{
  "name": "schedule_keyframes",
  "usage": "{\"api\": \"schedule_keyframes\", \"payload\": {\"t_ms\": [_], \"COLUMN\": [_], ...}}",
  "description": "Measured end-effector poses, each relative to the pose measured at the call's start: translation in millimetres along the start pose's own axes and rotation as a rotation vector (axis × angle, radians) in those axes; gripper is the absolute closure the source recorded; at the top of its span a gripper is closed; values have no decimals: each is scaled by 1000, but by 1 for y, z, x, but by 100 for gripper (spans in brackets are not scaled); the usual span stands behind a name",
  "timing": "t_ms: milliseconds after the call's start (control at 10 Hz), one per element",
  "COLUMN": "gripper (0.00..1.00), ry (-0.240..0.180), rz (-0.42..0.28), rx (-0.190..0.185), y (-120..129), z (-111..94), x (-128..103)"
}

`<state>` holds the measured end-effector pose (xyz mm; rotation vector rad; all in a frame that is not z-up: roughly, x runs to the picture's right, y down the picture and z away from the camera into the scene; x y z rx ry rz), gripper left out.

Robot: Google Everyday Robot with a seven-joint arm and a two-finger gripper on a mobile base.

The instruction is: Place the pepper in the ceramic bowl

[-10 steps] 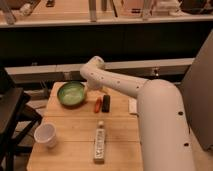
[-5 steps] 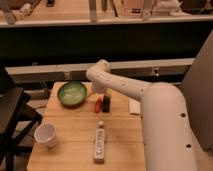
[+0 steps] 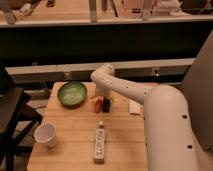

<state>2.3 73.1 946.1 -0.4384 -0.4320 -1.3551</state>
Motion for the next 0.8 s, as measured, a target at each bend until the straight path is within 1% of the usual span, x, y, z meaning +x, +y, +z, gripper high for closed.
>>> {"api": "schedule_keyframes", "payload": {"t_ms": [200, 300, 500, 600, 800], "gripper": [20, 24, 26, 30, 44], "ry": [-5, -6, -10, -11, -15], "rz": [3, -1, -5, 0, 7], "rx": [7, 9, 13, 13, 14], "y": [2, 0, -2, 0, 2], "z": [2, 3, 7, 8, 10], "x": [-3, -5, -8, -9, -13]}}
